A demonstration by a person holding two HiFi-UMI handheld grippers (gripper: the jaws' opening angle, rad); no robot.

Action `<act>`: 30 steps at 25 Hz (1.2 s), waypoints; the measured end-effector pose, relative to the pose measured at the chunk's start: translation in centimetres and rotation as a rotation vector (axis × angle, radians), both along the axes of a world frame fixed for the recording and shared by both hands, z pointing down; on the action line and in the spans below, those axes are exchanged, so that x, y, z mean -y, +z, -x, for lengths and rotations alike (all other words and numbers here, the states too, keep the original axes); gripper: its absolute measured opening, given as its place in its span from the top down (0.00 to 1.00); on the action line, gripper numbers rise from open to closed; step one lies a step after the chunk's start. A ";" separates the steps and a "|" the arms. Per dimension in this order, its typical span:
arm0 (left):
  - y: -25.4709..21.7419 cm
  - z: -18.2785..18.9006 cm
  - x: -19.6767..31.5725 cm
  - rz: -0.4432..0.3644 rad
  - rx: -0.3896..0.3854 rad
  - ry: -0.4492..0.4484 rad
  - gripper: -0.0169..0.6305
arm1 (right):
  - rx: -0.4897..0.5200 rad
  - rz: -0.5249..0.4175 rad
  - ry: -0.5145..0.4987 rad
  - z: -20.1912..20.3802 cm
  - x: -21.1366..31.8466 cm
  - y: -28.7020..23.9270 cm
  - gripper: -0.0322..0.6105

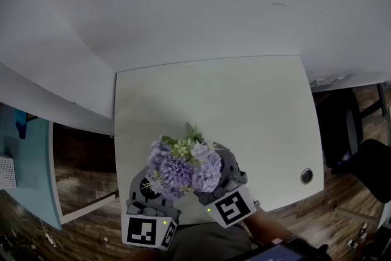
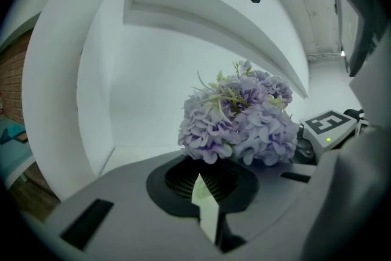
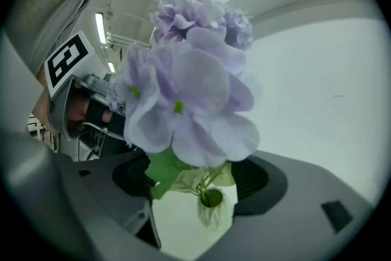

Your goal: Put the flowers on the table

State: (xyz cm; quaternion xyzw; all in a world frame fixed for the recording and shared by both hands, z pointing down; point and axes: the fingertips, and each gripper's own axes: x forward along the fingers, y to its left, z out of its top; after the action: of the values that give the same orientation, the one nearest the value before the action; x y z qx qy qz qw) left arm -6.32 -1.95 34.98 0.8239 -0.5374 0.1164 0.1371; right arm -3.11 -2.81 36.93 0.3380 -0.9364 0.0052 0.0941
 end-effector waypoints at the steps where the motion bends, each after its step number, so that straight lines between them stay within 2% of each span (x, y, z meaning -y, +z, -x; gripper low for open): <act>1: 0.0 0.0 0.0 0.002 -0.006 0.001 0.96 | -0.002 0.008 -0.003 0.0 -0.1 0.2 0.40; 7: 0.1 0.2 0.3 0.026 -0.018 0.005 0.96 | -0.003 0.023 0.008 -0.1 -0.3 0.9 0.34; 15: 0.9 0.0 0.2 0.065 -0.017 0.023 0.96 | 0.037 0.038 0.088 -1.4 0.0 2.0 0.33; 30: 1.6 -0.8 0.2 0.086 0.001 0.040 0.96 | 0.070 0.016 0.118 -1.9 0.1 2.9 0.33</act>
State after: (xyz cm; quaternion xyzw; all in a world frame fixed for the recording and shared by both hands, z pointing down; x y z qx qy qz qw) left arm -5.53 -2.11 36.55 0.8277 -0.5155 0.1426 0.1699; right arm -1.23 -2.87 39.86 0.3917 -0.9174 0.0299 0.0636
